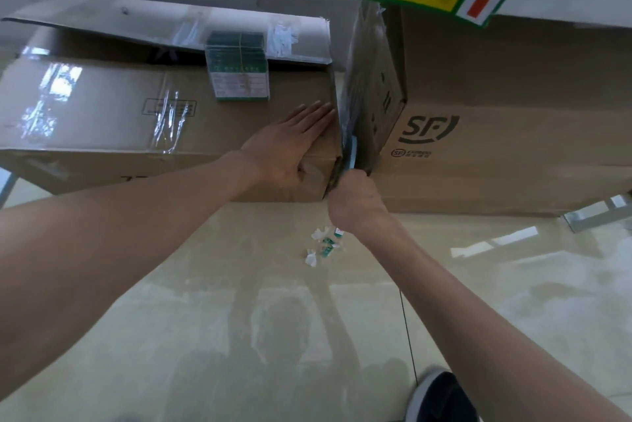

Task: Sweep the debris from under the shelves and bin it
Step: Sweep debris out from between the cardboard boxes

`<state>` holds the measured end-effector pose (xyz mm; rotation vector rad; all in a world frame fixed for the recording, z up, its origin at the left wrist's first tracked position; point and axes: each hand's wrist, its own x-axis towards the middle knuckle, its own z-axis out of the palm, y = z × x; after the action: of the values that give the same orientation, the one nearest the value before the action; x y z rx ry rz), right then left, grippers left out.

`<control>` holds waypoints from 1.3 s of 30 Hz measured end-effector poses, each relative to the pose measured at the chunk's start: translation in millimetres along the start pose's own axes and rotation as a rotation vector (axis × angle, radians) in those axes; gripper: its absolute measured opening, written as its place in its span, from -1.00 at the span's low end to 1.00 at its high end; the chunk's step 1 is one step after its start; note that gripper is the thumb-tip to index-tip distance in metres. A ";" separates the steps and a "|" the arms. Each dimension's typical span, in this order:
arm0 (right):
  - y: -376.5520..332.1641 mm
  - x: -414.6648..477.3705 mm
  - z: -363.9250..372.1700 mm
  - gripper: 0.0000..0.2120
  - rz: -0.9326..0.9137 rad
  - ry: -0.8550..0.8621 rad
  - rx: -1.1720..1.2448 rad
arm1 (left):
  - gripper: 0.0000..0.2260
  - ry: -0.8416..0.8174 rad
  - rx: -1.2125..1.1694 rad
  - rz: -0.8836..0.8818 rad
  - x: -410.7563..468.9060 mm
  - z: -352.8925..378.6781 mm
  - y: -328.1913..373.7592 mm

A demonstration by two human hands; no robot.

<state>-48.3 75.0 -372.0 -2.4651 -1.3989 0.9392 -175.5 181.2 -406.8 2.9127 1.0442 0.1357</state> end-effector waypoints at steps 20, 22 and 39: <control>20.8 16.0 48.2 -0.64 0.116 0.014 0.200 | 0.03 -0.003 -0.012 -0.043 -0.7 -2.3 5.6; 28.6 -2.5 40.1 -0.66 0.181 -0.068 0.234 | 0.03 0.005 -0.012 -0.042 -0.8 -2.8 6.1; -2.5 -16.9 -0.3 -0.84 0.095 0.004 0.069 | -0.01 0.019 -0.018 -0.027 -2.0 -3.8 5.1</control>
<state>-56.2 62.7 -363.2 -2.5004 -1.2359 0.9836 -174.1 176.1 -402.8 2.8854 1.0794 0.1704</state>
